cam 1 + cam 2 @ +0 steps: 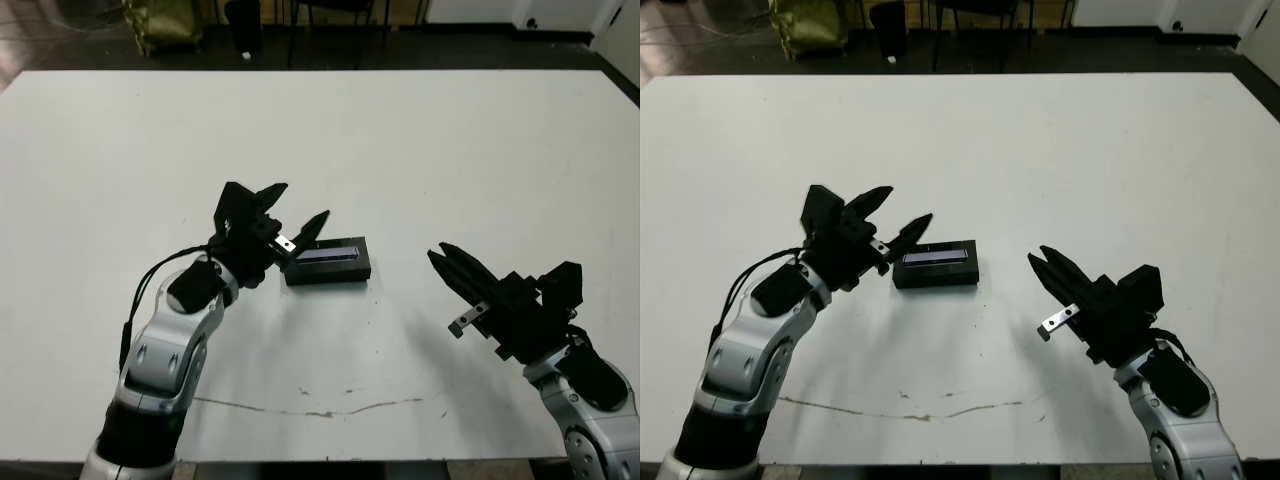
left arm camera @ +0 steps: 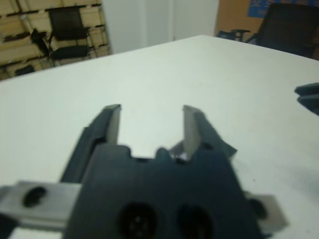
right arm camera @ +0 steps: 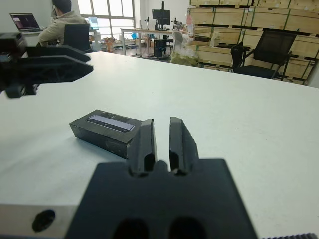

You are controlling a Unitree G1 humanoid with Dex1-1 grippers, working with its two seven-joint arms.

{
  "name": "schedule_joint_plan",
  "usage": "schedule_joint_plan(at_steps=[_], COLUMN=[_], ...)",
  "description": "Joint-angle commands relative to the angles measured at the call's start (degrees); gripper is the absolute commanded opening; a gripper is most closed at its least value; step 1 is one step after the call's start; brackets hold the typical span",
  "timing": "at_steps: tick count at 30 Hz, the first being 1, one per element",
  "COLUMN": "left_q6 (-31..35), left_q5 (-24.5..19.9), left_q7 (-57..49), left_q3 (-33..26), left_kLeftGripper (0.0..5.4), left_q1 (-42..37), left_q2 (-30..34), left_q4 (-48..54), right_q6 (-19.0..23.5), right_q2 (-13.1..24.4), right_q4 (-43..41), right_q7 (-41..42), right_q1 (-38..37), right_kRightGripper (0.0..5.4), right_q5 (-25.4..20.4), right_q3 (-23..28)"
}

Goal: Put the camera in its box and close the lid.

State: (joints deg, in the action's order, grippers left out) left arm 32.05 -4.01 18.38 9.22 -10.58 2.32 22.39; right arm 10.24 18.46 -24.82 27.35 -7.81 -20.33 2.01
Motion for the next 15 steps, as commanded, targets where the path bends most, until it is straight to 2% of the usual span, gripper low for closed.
schedule_joint_plan(at_steps=[1, 7, 15], left_q6=[4.18, 6.77, 9.64], left_q5=[0.01, -0.89, 0.26], left_q7=[-2.58, -4.67, -8.51], left_q3=[1.40, 4.04, 7.60], left_kLeftGripper=[1.55, 0.05, 0.02], left_q1=[1.23, 0.75, -1.92], left_q2=[-0.73, -2.24, -5.14], left_q4=[1.50, 0.52, -4.89], right_q6=[0.14, 0.31, 0.20], right_q2=[-0.02, 0.03, 0.00], right_q4=[0.22, 0.00, 0.23], right_q7=[-0.41, -0.32, 0.04], right_q1=[-0.36, -0.31, -0.67], right_kRightGripper=[0.00, 0.00, 0.00], right_q5=[0.63, 0.69, 0.35], right_q3=[-0.26, -0.21, 0.08])
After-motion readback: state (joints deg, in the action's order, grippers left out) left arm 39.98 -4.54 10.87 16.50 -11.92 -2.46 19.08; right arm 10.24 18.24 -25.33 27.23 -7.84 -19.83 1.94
